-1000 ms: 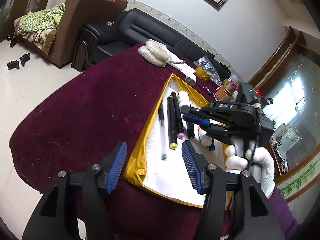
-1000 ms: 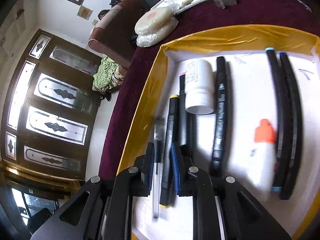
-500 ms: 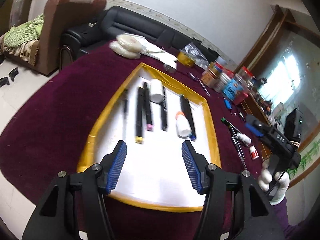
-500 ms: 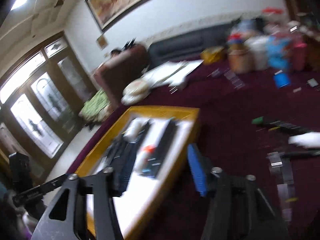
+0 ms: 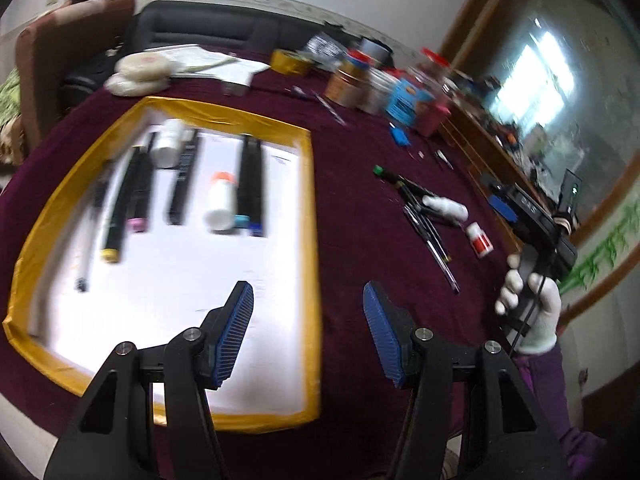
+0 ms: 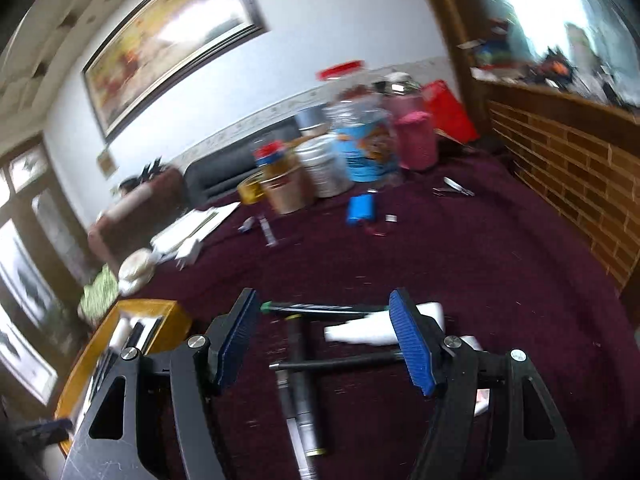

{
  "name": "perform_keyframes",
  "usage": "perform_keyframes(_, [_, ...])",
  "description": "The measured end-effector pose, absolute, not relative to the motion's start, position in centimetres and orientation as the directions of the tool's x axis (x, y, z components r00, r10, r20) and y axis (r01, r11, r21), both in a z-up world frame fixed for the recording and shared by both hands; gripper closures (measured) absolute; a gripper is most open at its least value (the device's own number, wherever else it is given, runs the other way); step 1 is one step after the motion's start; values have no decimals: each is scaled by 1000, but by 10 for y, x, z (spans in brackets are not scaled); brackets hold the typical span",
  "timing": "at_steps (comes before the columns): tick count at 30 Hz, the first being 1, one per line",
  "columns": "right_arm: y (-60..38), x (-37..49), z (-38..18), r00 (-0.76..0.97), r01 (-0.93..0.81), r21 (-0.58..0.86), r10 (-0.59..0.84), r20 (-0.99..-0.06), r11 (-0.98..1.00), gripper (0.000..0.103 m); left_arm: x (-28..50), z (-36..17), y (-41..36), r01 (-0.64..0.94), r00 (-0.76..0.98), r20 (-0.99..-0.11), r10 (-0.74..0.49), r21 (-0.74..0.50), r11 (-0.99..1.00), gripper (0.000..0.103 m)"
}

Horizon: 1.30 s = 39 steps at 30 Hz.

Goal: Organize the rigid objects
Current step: 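Move both tools back to the pile and grasp a clear pen with the left tool, then grasp a yellow-capped black marker with the right tool while the left lifts its pen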

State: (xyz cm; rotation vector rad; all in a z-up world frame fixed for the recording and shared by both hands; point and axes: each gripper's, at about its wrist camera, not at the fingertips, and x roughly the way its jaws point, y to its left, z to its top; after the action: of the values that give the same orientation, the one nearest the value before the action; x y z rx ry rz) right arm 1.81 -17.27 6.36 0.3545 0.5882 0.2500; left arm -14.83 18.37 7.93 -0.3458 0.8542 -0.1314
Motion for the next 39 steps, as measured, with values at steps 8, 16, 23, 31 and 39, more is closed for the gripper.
perform_keyframes(8, [-214, 27, 32, 776, -51, 538, 372, -509, 842, 41, -103, 72, 120, 70, 588, -760, -277, -293, 953, 47])
perform_keyframes(16, [-218, 32, 23, 756, -36, 547, 381, -533, 836, 41, -47, 57, 50, 133, 531, -783, -324, -301, 944, 47])
perform_keyframes(23, [-211, 36, 16, 734, -32, 511, 367, -571, 859, 41, -5, 38, -18, 215, 535, -795, -286, -199, 956, 48])
perform_keyframes(31, [-209, 34, 16, 736, -32, 487, 350, -580, 873, 41, 2, 23, -31, 283, 531, -825, -193, -42, 958, 82])
perform_keyframes(39, [-211, 33, 16, 739, -26, 489, 346, -578, 872, 41, -33, 24, 35, 229, 489, -838, -241, -144, 963, 80])
